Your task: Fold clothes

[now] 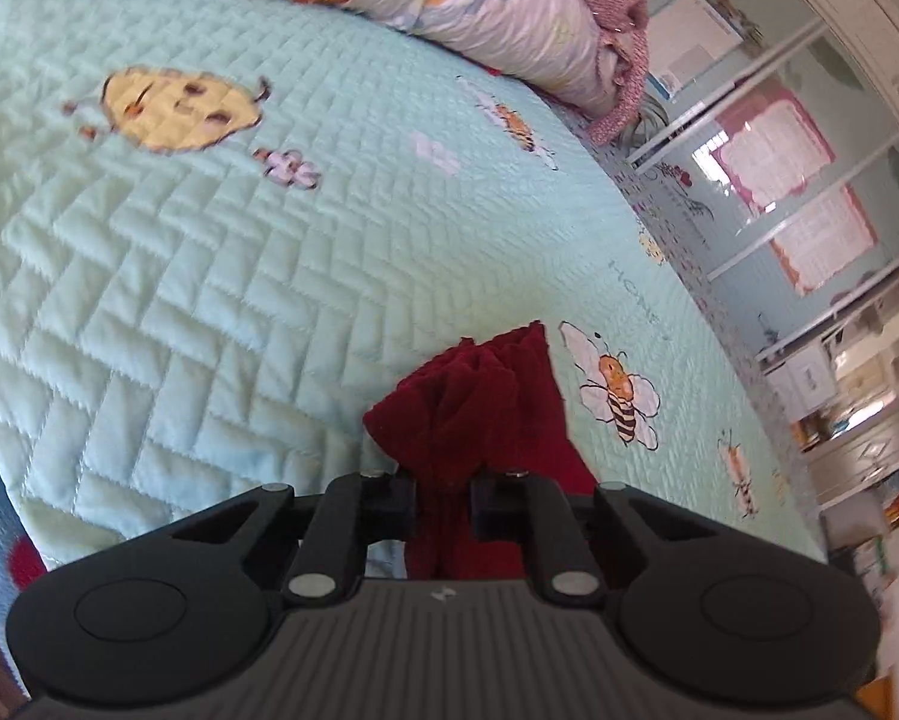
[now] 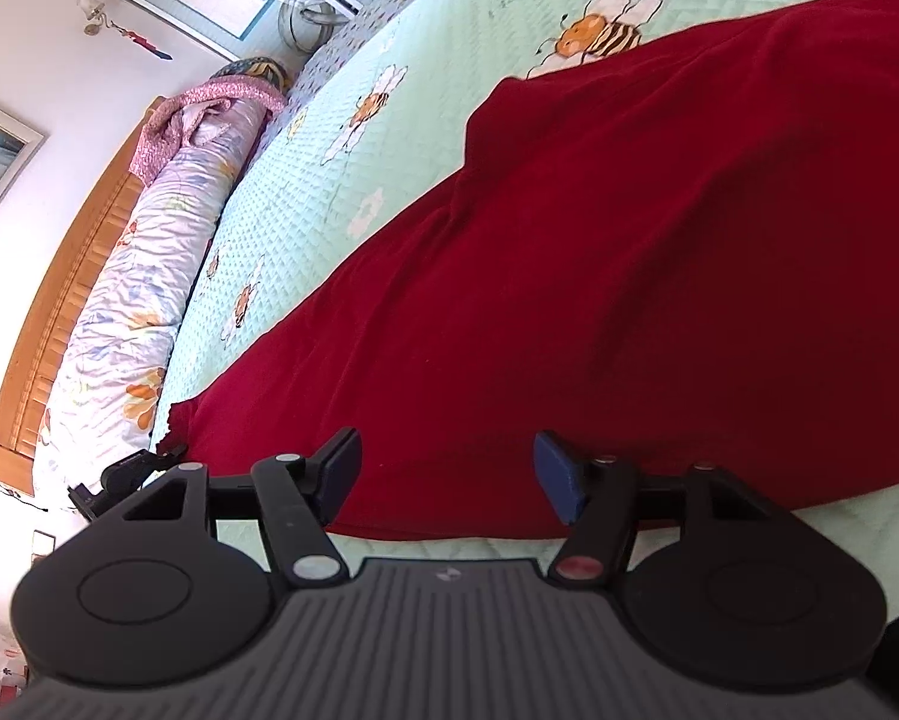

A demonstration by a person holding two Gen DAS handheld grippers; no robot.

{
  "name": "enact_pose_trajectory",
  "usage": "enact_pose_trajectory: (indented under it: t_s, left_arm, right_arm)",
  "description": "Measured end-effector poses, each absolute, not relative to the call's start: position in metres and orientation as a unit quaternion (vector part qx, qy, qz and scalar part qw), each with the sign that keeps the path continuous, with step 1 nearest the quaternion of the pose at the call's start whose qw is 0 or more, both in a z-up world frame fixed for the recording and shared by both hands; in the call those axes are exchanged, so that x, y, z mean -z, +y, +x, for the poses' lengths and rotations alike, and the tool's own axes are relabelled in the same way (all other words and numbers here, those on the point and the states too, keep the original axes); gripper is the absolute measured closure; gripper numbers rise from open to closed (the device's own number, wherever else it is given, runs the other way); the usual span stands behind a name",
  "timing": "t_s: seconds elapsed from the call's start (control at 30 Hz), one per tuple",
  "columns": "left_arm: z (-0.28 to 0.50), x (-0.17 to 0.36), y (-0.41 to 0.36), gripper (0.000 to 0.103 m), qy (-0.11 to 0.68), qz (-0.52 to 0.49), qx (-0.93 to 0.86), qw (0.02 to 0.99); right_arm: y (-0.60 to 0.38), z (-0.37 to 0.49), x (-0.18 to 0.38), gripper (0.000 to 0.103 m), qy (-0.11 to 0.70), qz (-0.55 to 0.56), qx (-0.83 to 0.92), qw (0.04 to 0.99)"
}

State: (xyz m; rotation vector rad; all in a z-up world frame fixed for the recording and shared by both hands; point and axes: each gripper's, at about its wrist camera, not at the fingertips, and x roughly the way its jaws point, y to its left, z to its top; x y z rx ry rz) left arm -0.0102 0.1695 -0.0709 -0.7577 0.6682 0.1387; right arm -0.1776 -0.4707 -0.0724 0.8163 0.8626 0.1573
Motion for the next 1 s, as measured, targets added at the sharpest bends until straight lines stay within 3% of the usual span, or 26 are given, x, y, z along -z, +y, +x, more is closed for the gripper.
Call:
enact_pose_trajectory:
  t_s: [0.23, 0.53, 0.63, 0.77, 0.9, 1.0]
  left_arm:
    - [-0.014, -0.007, 0.100, 0.090, 0.279, -0.270, 0.010, 0.921]
    - [-0.049, -0.092, -0.069, 0.090, 0.237, -0.120, 0.166, 0.950]
    - [-0.065, -0.074, -0.138, 0.090, 0.246, -0.040, 0.199, 0.948]
    - [-0.086, 0.001, -0.231, 0.089, 0.262, 0.126, 0.243, 0.925]
    - [-0.099, 0.091, -0.281, 0.089, 0.271, 0.272, 0.270, 0.883]
    - [-0.099, 0.106, -0.276, 0.089, 0.244, 0.298, 0.257, 0.886]
  right_arm:
    - [-0.486, -0.196, 0.075, 0.038, 0.387, 0.403, -0.074, 0.826]
    - [-0.512, -0.224, 0.082, 0.038, 0.354, 0.436, -0.073, 0.824]
    - [-0.521, -0.233, 0.085, 0.037, 0.343, 0.445, -0.073, 0.824]
    - [-0.532, -0.243, 0.094, 0.037, 0.335, 0.463, -0.076, 0.817]
    - [-0.540, -0.248, 0.097, 0.037, 0.325, 0.474, -0.084, 0.814]
    - [-0.544, -0.250, 0.093, 0.037, 0.313, 0.472, -0.094, 0.819]
